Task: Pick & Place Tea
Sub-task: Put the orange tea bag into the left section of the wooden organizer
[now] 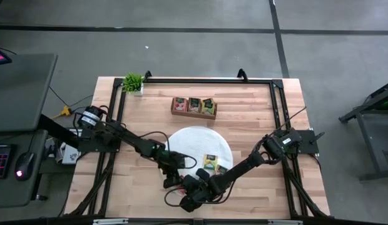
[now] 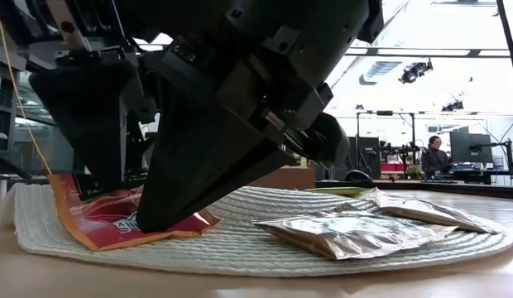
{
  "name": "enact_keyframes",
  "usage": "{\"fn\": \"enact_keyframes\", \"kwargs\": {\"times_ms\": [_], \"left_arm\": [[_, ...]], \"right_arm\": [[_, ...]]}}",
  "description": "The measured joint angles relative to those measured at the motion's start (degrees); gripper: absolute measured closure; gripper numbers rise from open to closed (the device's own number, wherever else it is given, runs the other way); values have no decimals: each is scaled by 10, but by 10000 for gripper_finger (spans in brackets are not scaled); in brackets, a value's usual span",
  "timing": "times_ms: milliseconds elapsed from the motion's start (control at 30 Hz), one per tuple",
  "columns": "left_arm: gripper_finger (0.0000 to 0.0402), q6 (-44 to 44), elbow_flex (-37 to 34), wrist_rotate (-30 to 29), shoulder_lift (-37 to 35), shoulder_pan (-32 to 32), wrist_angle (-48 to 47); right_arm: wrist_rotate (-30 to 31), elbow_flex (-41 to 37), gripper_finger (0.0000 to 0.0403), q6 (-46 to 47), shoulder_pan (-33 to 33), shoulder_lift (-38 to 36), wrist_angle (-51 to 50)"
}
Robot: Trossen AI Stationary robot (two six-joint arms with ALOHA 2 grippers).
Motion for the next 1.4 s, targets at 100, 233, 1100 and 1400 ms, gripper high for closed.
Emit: {"fn": "enact_keyframes", "kwargs": {"times_ms": [100,233,1100,1400], "left_arm": [[241,4,0,16,0,6,7],[241,7,1,27,0,17,9],[399,34,2,35,-1,24,4],[401,39,2,32,-14,56,-9]], "right_arm": [[-1,0,403,-2,-1,0,0],[-1,0,403,-7,-2,0,0],[-26,-1,402,-75,-10,-11,3],[-27,-1,402,-161,-9,-82,-121]]}}
